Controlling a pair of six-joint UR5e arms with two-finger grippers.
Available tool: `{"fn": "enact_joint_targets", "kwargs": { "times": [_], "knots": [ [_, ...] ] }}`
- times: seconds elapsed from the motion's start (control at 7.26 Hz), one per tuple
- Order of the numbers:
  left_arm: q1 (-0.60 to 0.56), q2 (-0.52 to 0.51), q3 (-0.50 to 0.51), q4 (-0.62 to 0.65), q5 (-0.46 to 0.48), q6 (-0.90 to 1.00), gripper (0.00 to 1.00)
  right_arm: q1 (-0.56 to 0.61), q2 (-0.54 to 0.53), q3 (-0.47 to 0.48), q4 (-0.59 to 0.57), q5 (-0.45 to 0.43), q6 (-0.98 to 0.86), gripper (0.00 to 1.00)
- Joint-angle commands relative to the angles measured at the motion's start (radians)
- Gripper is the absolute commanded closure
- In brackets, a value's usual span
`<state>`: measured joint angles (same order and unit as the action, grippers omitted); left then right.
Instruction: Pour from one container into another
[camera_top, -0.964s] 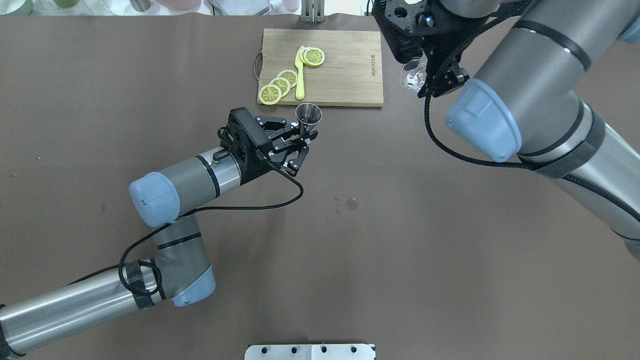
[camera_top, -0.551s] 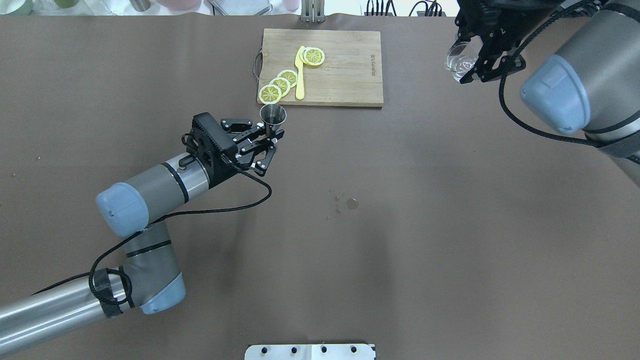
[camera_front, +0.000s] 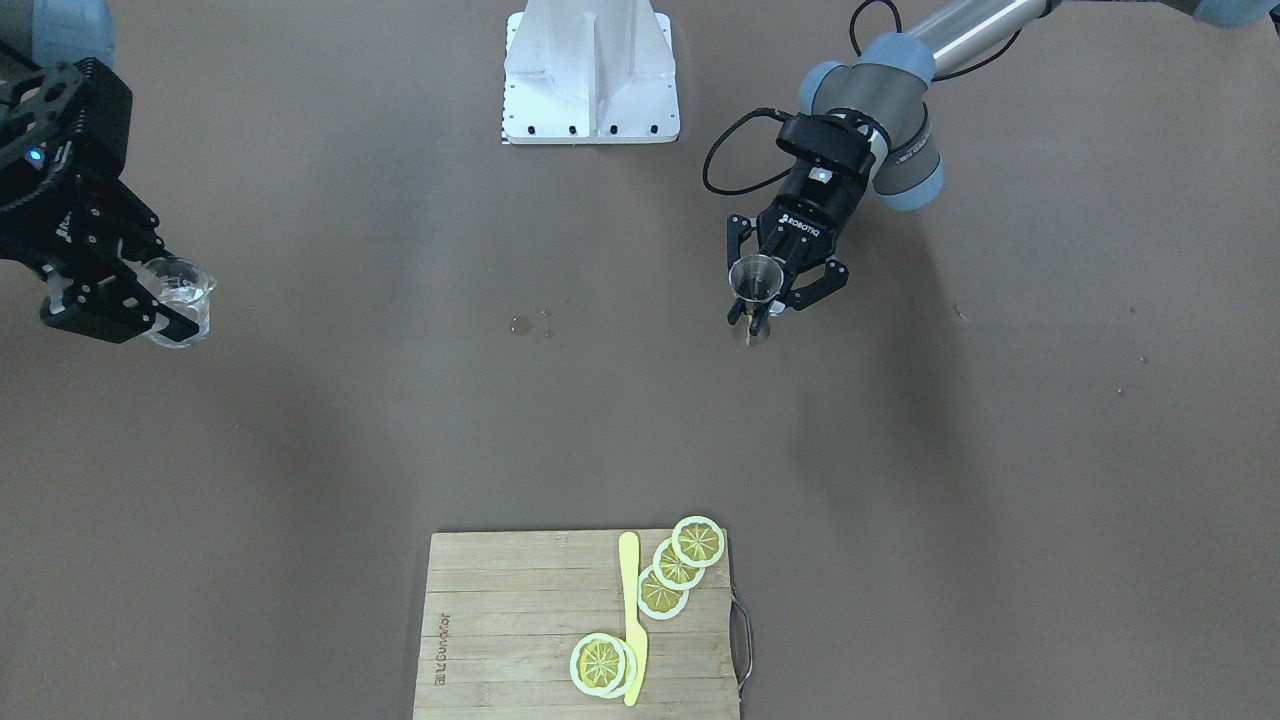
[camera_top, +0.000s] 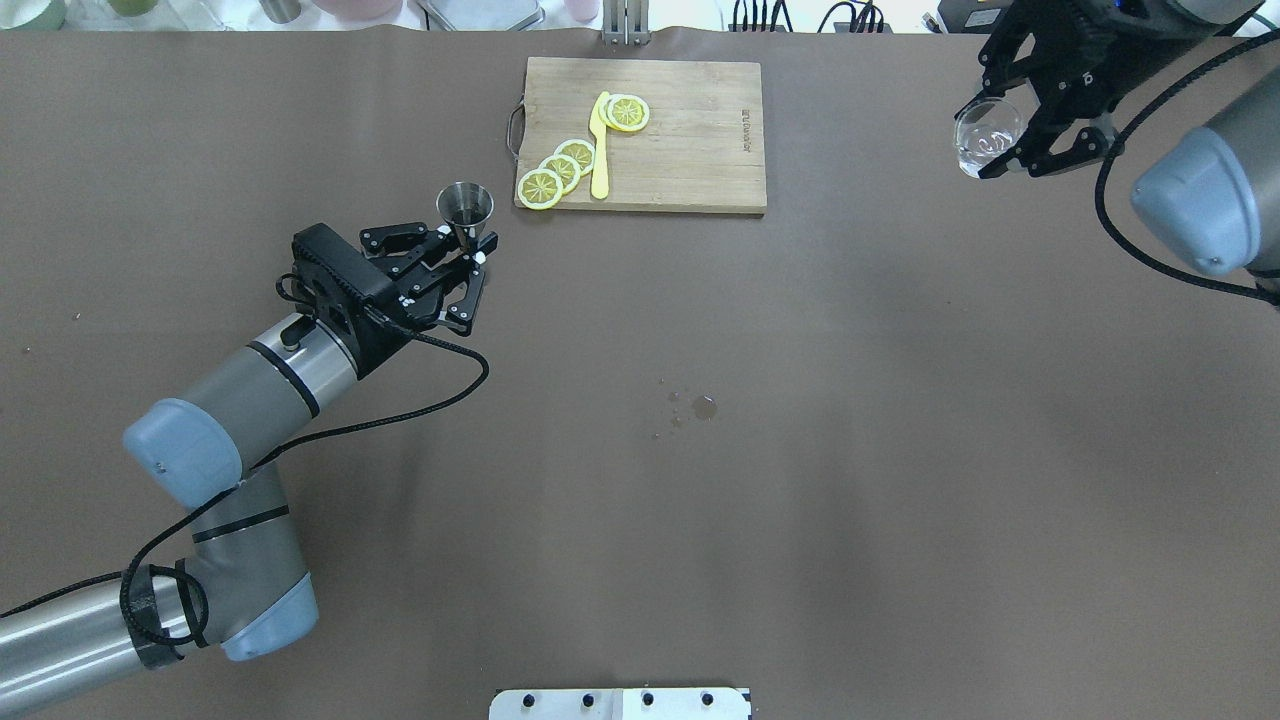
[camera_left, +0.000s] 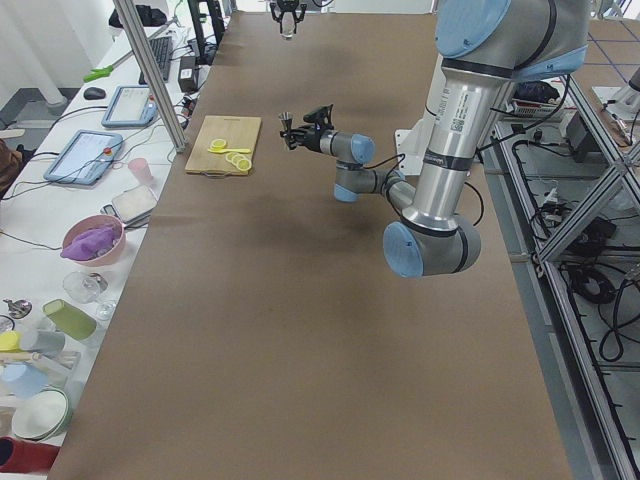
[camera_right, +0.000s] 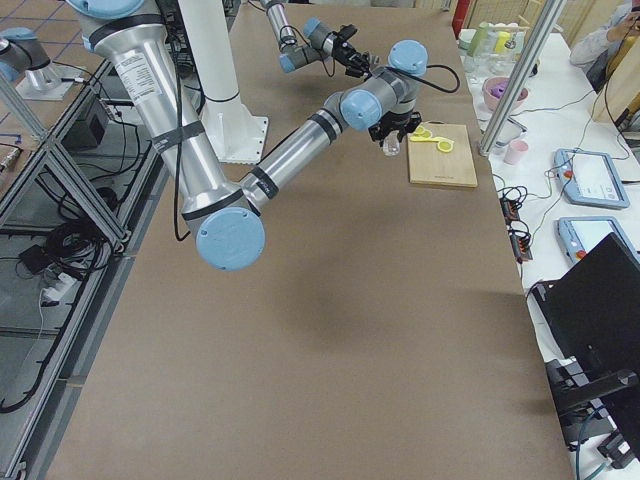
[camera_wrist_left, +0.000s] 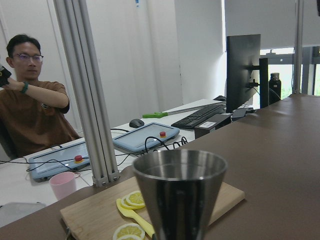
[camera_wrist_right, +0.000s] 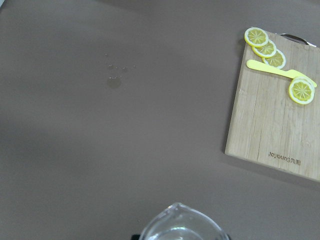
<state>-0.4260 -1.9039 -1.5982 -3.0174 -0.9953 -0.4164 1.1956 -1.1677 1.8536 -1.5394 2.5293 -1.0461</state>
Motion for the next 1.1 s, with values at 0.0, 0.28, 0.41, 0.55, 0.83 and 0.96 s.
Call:
{"fn": "enact_joint_targets", "kwargs": {
  "times": [0.0,0.28,0.41,0.55,0.83,0.96],
  "knots": [
    [0.058,0.069,-0.044,-0.011,0.173,-0.007,1.0,0.067,-0.049,-0.097,0.128,0.097,-0.002,1.0],
    [0.108,0.222,-0.19,-0.008,0.303,-0.01,1.0,0.093,-0.052,-0.17,0.154,0.146,0.001,1.0],
    [0.139,0.28,-0.219,-0.005,0.357,-0.075,1.0,0.096,-0.053,-0.198,0.154,0.17,0.004,1.0],
    [0.142,0.289,-0.217,0.024,0.362,-0.123,1.0,0.096,-0.055,-0.227,0.169,0.186,0.006,1.0],
    [0.145,0.293,-0.206,0.074,0.363,-0.214,1.0,0.096,-0.053,-0.292,0.206,0.233,0.014,1.0],
    [0.176,0.356,-0.206,0.077,0.398,-0.275,1.0,0.096,-0.052,-0.321,0.222,0.259,0.014,1.0]
  ]
}}
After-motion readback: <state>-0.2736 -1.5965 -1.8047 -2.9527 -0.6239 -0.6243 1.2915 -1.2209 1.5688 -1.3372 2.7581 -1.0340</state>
